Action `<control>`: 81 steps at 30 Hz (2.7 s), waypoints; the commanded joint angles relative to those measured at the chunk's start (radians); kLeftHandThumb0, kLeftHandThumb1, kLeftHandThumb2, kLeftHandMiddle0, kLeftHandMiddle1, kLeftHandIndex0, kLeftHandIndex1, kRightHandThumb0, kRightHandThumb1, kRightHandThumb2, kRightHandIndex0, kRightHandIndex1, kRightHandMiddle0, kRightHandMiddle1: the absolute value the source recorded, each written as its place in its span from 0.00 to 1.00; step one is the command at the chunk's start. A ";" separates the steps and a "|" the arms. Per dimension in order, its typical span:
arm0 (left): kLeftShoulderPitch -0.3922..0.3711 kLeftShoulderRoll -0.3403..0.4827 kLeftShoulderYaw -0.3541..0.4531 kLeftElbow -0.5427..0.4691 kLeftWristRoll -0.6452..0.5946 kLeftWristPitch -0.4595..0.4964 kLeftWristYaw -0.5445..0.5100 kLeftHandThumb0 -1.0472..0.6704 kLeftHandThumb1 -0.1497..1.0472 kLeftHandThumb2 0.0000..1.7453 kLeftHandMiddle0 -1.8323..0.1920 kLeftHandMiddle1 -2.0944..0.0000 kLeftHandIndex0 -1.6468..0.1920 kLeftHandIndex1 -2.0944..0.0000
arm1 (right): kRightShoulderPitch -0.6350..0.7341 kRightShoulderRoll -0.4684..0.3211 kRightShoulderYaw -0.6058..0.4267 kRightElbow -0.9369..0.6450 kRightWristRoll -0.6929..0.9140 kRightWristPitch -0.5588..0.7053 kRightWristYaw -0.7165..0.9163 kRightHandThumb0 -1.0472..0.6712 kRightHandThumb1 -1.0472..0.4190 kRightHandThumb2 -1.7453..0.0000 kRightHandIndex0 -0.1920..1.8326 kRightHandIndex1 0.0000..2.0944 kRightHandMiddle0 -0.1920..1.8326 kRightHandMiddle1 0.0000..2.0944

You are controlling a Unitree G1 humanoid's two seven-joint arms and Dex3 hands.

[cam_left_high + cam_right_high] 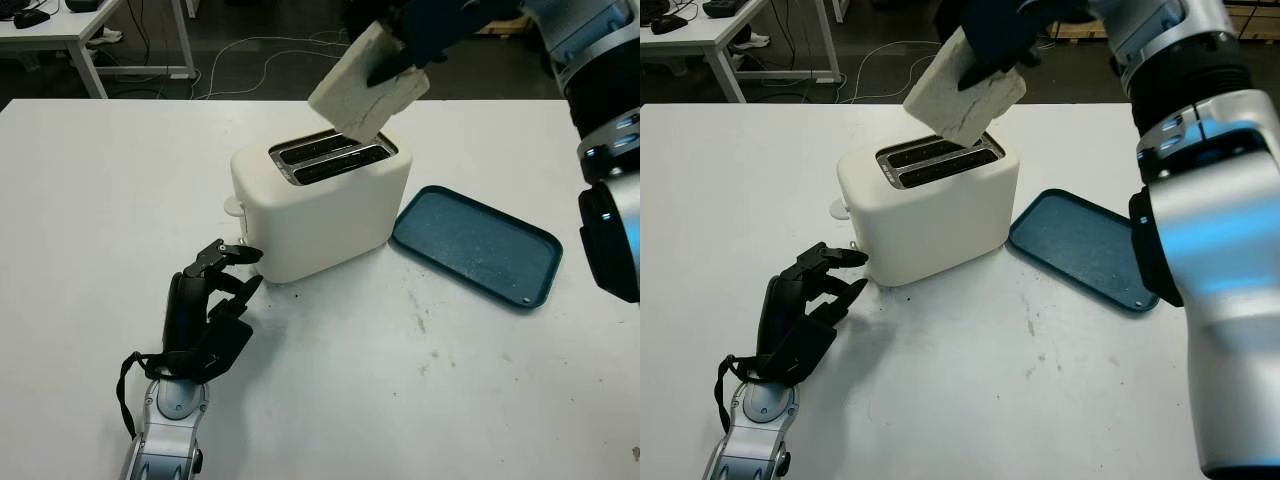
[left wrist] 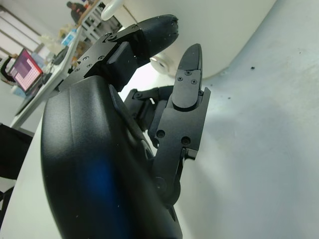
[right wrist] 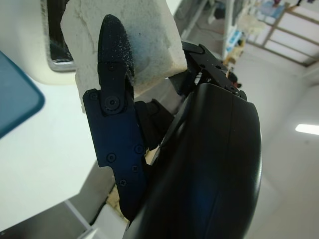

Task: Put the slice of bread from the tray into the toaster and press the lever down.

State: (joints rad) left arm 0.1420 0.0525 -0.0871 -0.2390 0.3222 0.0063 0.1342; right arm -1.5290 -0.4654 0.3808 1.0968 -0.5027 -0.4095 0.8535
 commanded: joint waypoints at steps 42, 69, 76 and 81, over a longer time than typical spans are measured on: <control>0.007 -0.007 -0.012 0.004 0.005 -0.009 0.012 0.49 0.89 0.13 0.60 0.36 0.57 0.57 | 0.064 -0.018 0.199 -0.027 -0.228 -0.206 -0.295 0.31 0.09 0.81 0.59 0.83 0.46 0.83; 0.006 -0.018 -0.016 0.009 -0.002 -0.007 0.011 0.48 0.89 0.13 0.61 0.34 0.58 0.58 | 0.111 0.006 0.202 -0.123 -0.217 -0.275 -0.259 0.11 0.09 1.00 0.10 0.35 0.35 0.02; 0.002 -0.015 -0.020 0.005 0.005 -0.002 0.009 0.48 0.89 0.13 0.61 0.34 0.58 0.58 | 0.105 -0.005 0.210 -0.120 -0.238 -0.263 -0.283 0.11 0.09 0.99 0.09 0.30 0.34 0.00; 0.002 -0.018 -0.016 -0.008 -0.001 0.011 0.004 0.48 0.89 0.13 0.60 0.33 0.57 0.57 | 0.100 -0.022 0.165 -0.112 -0.205 -0.250 -0.342 0.14 0.09 0.99 0.10 0.32 0.32 0.00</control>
State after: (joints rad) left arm 0.1448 0.0351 -0.1014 -0.2317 0.3195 0.0077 0.1412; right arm -1.4283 -0.4668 0.5707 0.9837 -0.7257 -0.6806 0.5345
